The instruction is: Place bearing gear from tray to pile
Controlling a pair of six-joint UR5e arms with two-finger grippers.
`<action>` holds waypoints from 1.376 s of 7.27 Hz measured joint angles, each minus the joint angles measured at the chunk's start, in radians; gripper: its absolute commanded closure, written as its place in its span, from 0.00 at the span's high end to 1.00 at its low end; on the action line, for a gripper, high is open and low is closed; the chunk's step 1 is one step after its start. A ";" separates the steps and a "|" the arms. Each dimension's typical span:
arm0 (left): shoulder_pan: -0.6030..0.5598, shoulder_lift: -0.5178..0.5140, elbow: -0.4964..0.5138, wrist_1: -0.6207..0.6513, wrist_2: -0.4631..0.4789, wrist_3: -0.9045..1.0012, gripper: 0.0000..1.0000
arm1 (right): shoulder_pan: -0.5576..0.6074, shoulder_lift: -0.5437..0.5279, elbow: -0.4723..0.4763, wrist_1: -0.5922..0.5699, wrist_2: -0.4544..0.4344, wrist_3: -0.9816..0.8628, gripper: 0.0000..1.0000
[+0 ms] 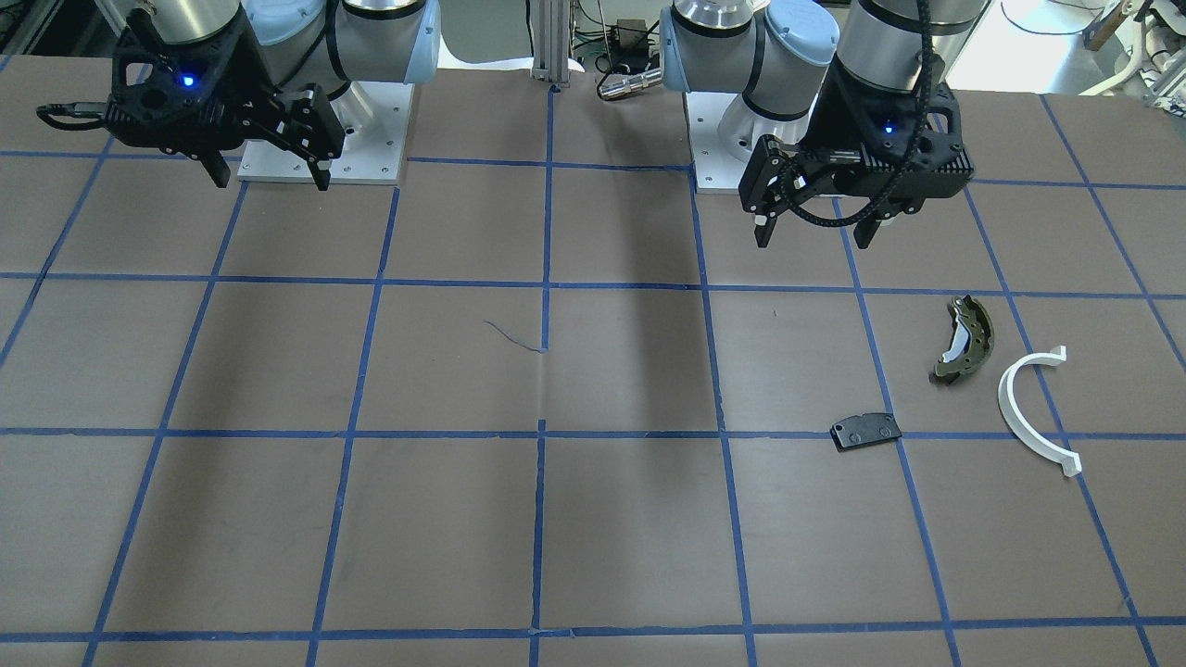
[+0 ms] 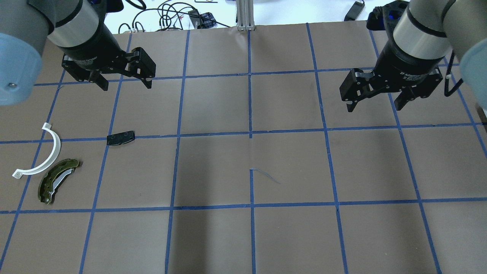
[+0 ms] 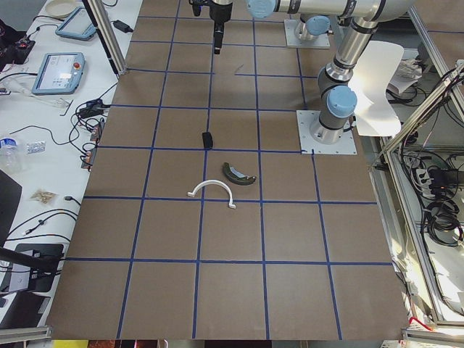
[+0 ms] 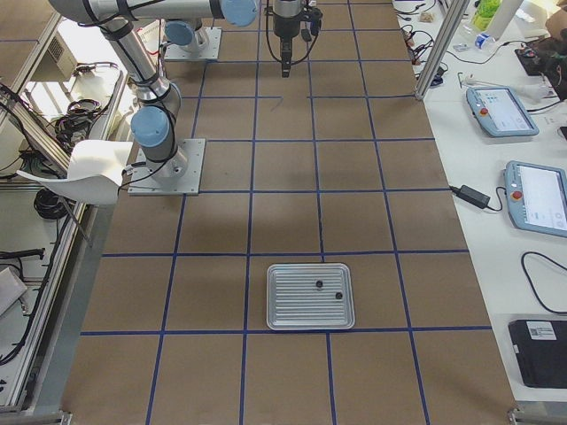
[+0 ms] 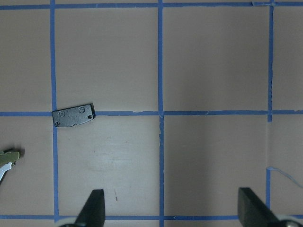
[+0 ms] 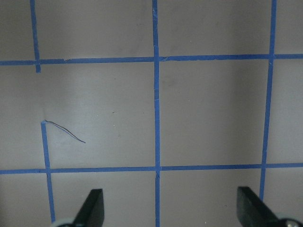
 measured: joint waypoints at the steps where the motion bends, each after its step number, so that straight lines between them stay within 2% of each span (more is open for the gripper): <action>1: 0.000 0.000 0.000 0.000 0.000 0.000 1.00 | 0.000 0.000 0.001 -0.001 0.000 0.000 1.00; 10: -0.002 0.004 0.000 0.007 0.001 0.000 1.00 | 0.000 -0.011 0.010 0.002 -0.014 0.000 1.00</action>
